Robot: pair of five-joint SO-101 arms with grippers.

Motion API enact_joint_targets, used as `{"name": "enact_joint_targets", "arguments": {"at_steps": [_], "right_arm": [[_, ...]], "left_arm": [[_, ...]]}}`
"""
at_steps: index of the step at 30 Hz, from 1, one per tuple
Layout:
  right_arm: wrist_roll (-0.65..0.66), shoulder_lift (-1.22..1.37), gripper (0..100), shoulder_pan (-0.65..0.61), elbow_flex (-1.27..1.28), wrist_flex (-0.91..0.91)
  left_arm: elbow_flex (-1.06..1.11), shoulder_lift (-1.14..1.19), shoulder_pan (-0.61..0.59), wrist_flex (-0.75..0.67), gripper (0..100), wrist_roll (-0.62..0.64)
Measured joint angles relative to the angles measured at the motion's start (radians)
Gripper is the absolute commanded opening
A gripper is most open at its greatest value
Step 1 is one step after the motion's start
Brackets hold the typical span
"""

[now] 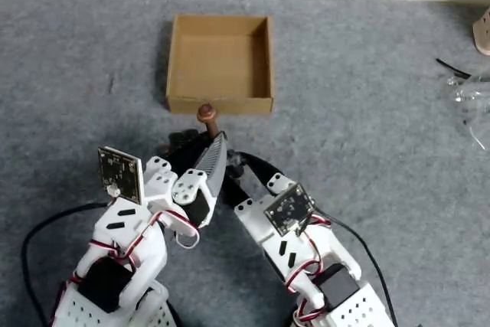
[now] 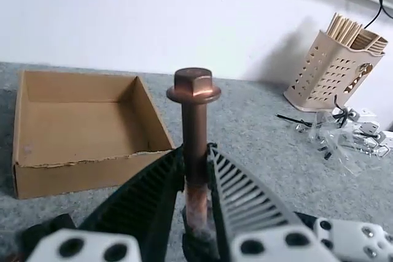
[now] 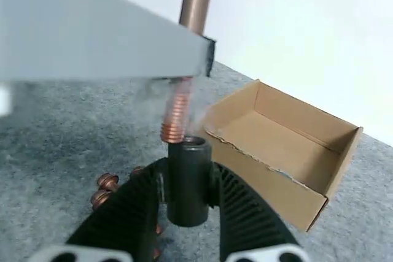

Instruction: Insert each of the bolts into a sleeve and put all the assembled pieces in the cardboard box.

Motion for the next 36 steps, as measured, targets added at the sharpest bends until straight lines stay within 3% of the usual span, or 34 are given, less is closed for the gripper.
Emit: {"name": "enact_joint_targets", "arguments": {"at_steps": [4, 10, 16, 22, 36], "right_arm": [[0.0, 0.0, 0.5, 0.002, 0.0, 0.0], [0.0, 0.0, 0.5, 0.002, 0.0, -0.002], [0.0, 0.002, 0.5, 0.002, 0.0, 0.0], [0.0, 0.002, 0.5, 0.002, 0.0, 0.0], [0.0, 0.002, 0.5, 0.002, 0.0, 0.002]], "left_arm": [[0.0, 0.0, 0.0, -0.003, 1, 0.002], [0.081, 0.0, 0.0, -0.189, 1, -0.002], [0.149, -0.005, 0.0, -0.233, 1, -0.002], [0.15, -0.005, 0.0, -0.227, 1, -0.002], [0.097, -0.018, 0.043, -0.055, 1, -0.003]]}}
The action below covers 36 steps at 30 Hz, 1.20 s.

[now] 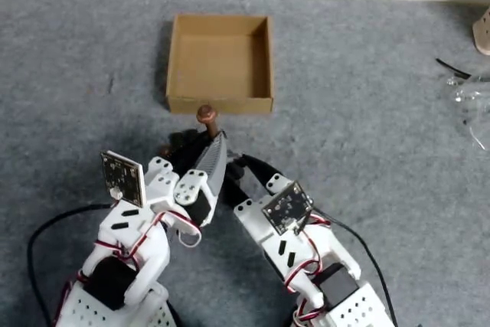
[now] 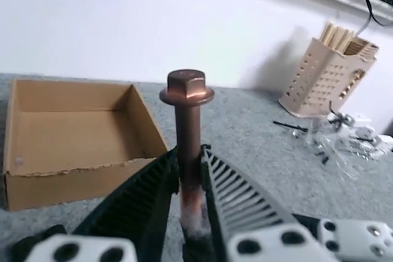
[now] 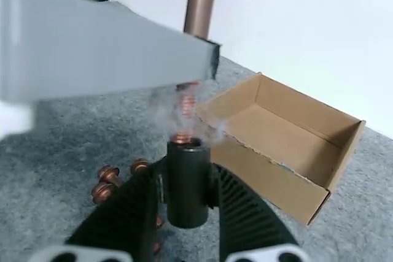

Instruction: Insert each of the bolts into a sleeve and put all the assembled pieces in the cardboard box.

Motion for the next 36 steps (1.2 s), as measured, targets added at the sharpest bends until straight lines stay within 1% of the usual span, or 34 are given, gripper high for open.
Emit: {"name": "enact_joint_targets", "arguments": {"at_steps": [5, 19, 26, 36], "right_arm": [[0.0, 0.0, 0.5, -0.002, 0.0, 0.0], [0.0, 0.0, 0.5, 0.002, 0.0, 0.0], [-0.002, 0.0, 0.5, 0.005, 0.0, -0.002], [-0.002, 0.0, 0.5, 0.005, 0.0, -0.002]], "left_arm": [[-0.011, -0.002, 0.025, 0.005, 1, 0.0], [-0.011, 0.0, 0.026, -0.015, 1, 0.0], [0.115, 0.002, -0.015, -0.172, 1, 0.005], [0.124, 0.002, -0.021, -0.175, 1, 0.006]]}}
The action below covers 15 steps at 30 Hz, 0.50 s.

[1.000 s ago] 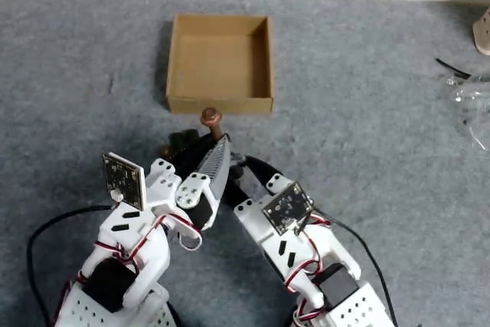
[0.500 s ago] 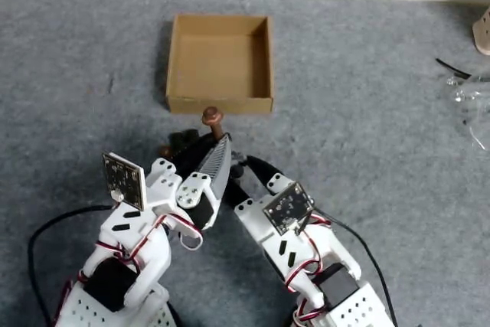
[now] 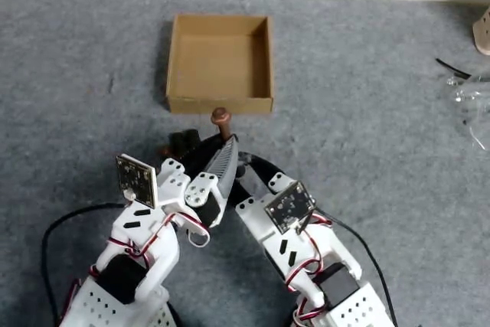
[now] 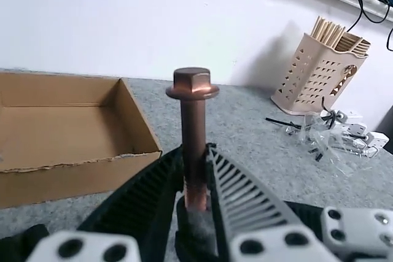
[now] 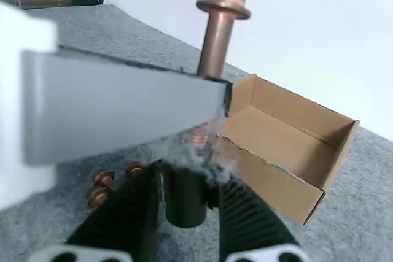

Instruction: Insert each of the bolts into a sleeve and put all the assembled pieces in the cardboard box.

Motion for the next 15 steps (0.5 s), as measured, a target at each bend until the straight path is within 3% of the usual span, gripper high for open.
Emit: {"name": "enact_joint_targets", "arguments": {"at_steps": [7, 13, 15], "right_arm": [[0.0, 0.0, 0.5, 0.0, 0.0, 0.0], [0.0, 0.0, 0.5, 0.012, 0.0, 0.0], [0.002, 0.002, 0.5, 0.012, 0.0, 0.002]], "left_arm": [[0.0, -0.002, 0.0, 0.031, 3, 0.0], [0.002, -0.002, -0.008, 0.1, 28, -0.003], [0.002, -0.002, -0.009, 0.14, 30, 0.0]]}}
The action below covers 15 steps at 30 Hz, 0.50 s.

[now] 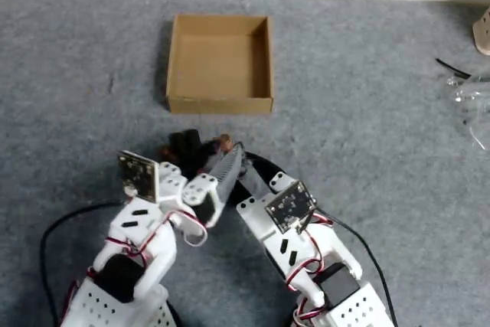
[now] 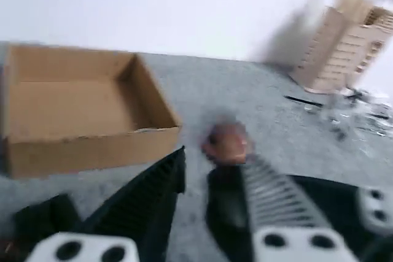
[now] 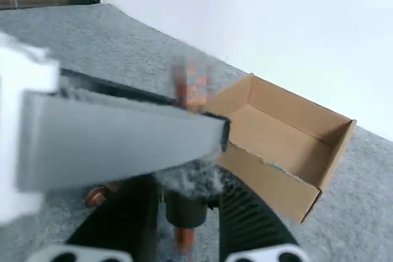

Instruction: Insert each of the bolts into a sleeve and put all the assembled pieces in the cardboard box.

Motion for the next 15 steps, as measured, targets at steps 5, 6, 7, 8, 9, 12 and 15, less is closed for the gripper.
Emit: {"name": "enact_joint_targets", "arguments": {"at_steps": [5, 6, 7, 8, 9, 12, 15], "right_arm": [[-0.002, -0.002, 0.5, 0.002, 0.0, 0.0], [-0.002, -0.002, 0.5, 0.002, 0.0, 0.0], [-0.002, 0.0, 0.5, 0.003, 0.0, 0.0], [-0.002, 0.0, 0.5, 0.003, 0.0, 0.0], [-0.002, -0.002, 0.5, 0.003, 0.0, -0.002], [-0.002, -0.002, 0.5, 0.002, 0.0, -0.002], [-0.002, -0.002, 0.5, 0.002, 0.0, -0.002]], "left_arm": [[0.0, 0.0, 0.0, 0.068, 27, 0.002], [0.0, 0.0, 0.0, 0.069, 26, 0.002], [0.0, 0.0, 0.0, 0.072, 26, 0.002], [-0.005, 0.0, 0.0, 0.074, 26, 0.002], [-0.018, 0.0, 0.0, 0.075, 26, 0.008], [-0.069, 0.014, 0.006, 0.08, 26, 0.071], [-0.137, 0.014, 0.006, 0.08, 26, 0.106]]}}
